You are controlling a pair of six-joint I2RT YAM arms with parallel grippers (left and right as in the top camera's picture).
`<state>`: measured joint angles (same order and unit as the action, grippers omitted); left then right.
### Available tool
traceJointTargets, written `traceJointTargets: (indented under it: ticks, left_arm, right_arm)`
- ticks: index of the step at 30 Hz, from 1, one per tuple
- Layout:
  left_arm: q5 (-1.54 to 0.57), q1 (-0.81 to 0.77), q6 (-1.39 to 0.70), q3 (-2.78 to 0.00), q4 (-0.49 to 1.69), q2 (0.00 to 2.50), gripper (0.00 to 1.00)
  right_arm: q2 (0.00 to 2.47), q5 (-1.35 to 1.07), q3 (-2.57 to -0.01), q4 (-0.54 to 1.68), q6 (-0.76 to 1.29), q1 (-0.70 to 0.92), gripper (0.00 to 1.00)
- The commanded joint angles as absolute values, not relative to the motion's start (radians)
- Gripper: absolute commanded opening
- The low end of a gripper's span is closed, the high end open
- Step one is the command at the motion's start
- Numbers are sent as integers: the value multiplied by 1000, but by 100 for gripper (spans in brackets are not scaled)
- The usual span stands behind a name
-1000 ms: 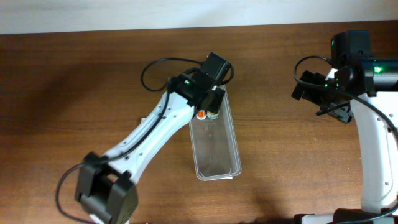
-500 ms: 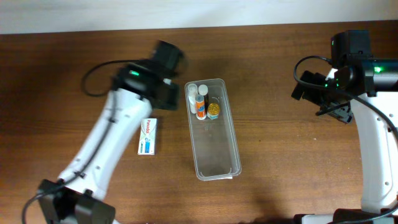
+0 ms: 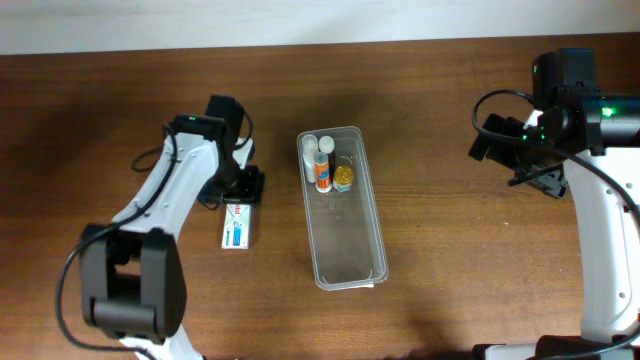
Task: Pack container
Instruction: 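Move the left gripper to the Panadol box and grasp it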
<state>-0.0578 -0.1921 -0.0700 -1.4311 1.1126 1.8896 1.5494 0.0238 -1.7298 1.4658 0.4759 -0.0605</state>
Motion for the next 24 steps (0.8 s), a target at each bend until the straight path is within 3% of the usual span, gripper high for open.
traceJointTargets:
  ticks: [1,12,13,17,24]
  left_arm:
    - [-80,-184,-57,-1393,1070,1932,79]
    - [-79,-174,-94,-1333,983,2019,78]
    - [-79,-174,-107,-1329,980,2023,76]
    - [-83,-174,-127,-1328,993,2022,51]
    - [-82,-174,-182,-1331,1022,1953,50]
  right_arm:
    - [1544,22,-1737,1466,488,-67,98]
    - [1544,22,-1737,1466,487,-67,98]
    - [1544,22,-1737,1466,488,-67,98]
    - [1544,22,-1737,1466,487,-67,98]
    - [1544,22,-1737,1466,487,-67,98]
